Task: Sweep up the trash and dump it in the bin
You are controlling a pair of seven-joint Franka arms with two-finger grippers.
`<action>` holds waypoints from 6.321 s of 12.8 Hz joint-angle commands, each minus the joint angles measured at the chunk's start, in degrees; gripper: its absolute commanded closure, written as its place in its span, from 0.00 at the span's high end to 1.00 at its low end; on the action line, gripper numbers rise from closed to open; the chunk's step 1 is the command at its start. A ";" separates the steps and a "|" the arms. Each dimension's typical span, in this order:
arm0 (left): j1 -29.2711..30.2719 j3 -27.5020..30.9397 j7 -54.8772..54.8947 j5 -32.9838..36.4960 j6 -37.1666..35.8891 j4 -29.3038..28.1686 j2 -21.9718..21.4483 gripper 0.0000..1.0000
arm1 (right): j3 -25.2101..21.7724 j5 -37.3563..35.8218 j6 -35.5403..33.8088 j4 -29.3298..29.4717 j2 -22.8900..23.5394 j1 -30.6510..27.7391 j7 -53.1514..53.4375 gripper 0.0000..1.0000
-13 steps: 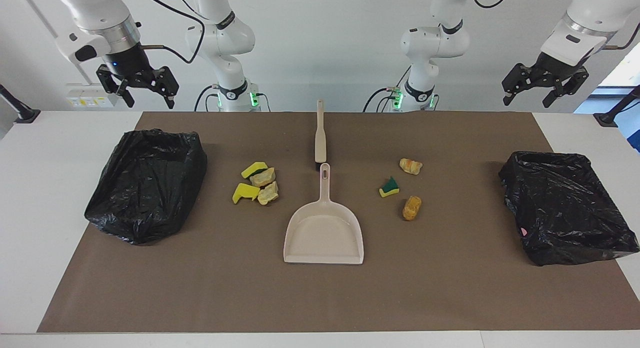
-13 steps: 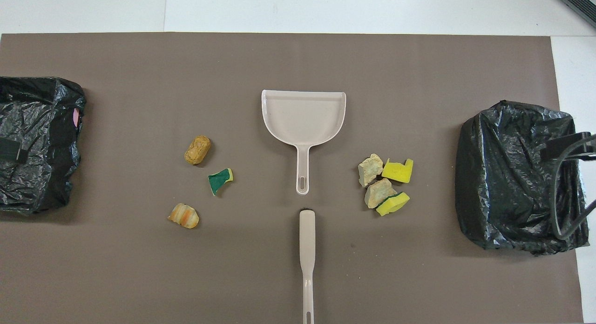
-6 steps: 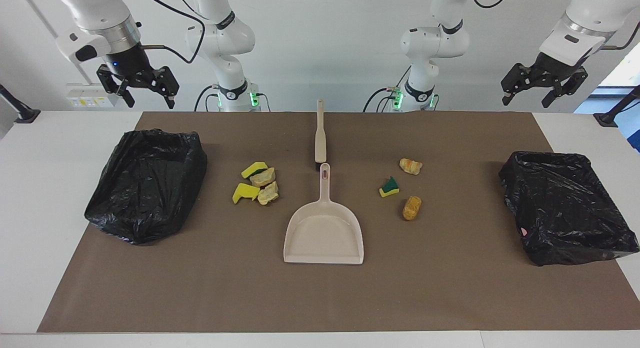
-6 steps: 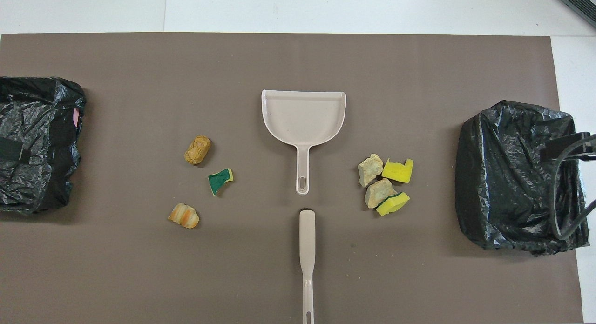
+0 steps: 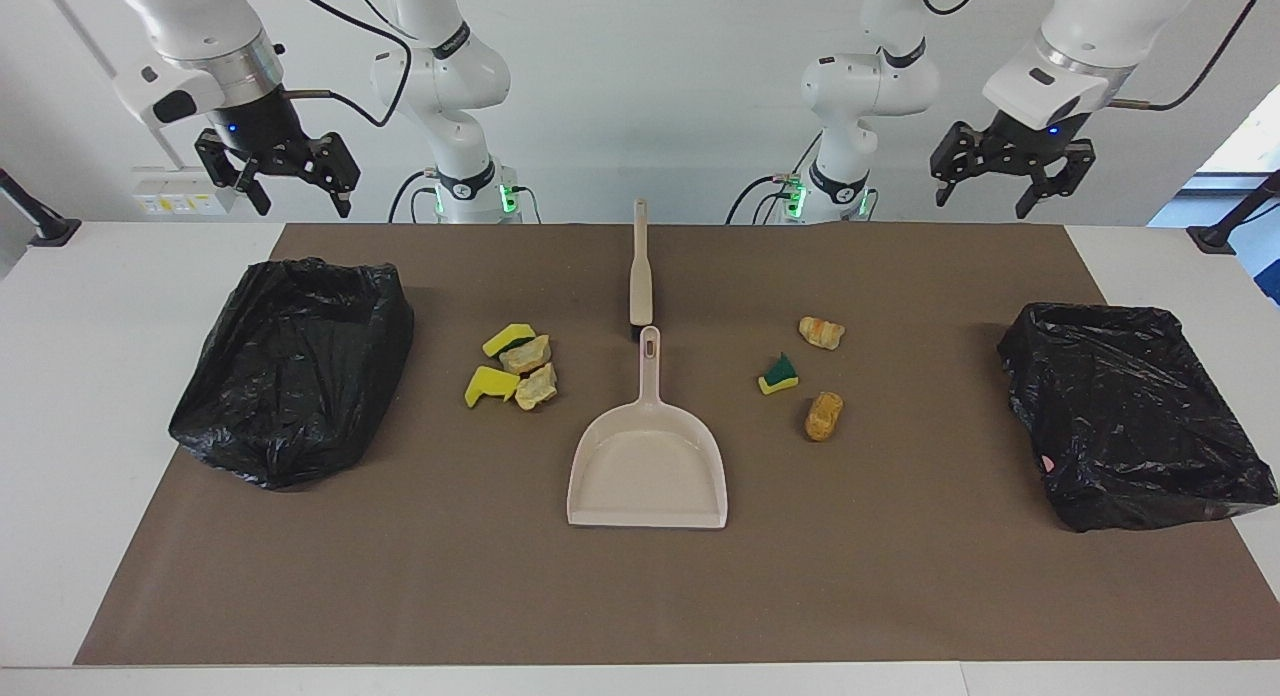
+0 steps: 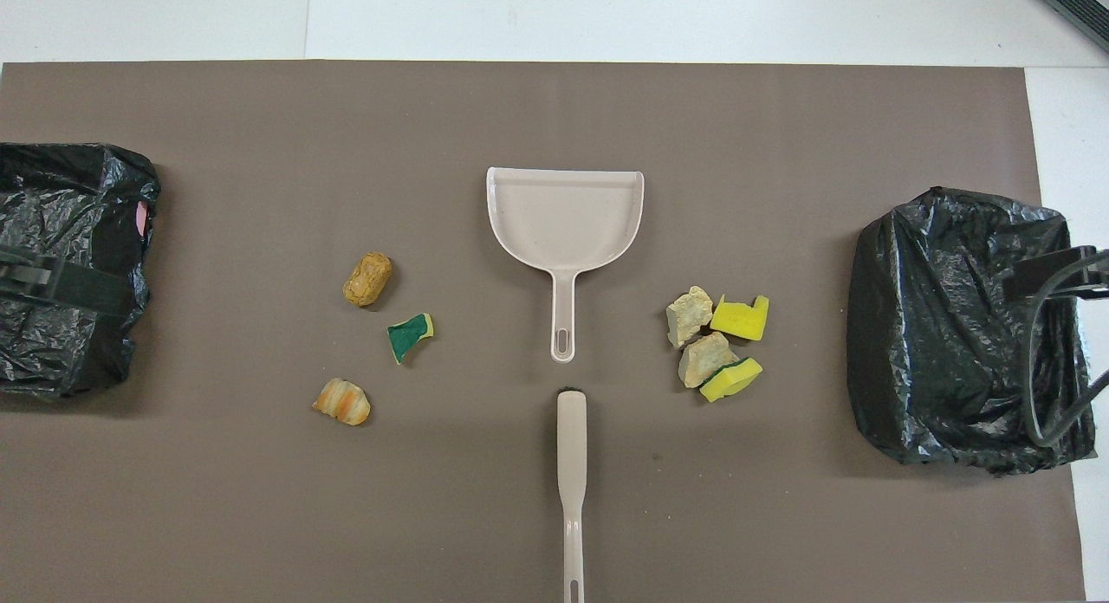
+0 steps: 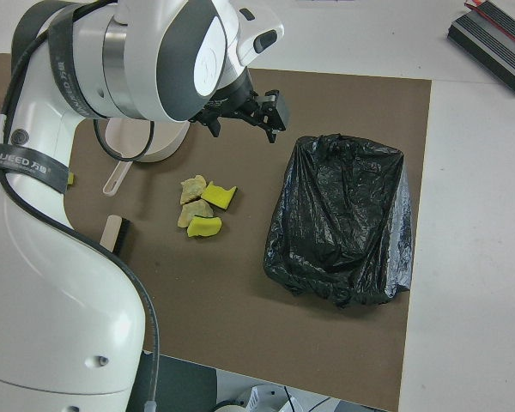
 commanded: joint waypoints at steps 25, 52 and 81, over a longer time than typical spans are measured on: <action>-2.16 -48.36 -56.75 -7.17 47.90 -44.61 0.19 1.00 | 0.52 -0.62 2.29 -1.02 -0.56 -0.02 -1.28 1.00; -1.45 -45.64 -44.91 -6.20 37.97 -44.44 -0.50 0.10 | 3.86 -0.44 8.69 -1.64 2.76 4.26 4.04 1.00; -1.01 -3.80 -41.54 0.83 20.47 -57.35 -20.19 0.09 | 4.12 9.22 31.13 -5.68 28.71 29.34 38.18 0.82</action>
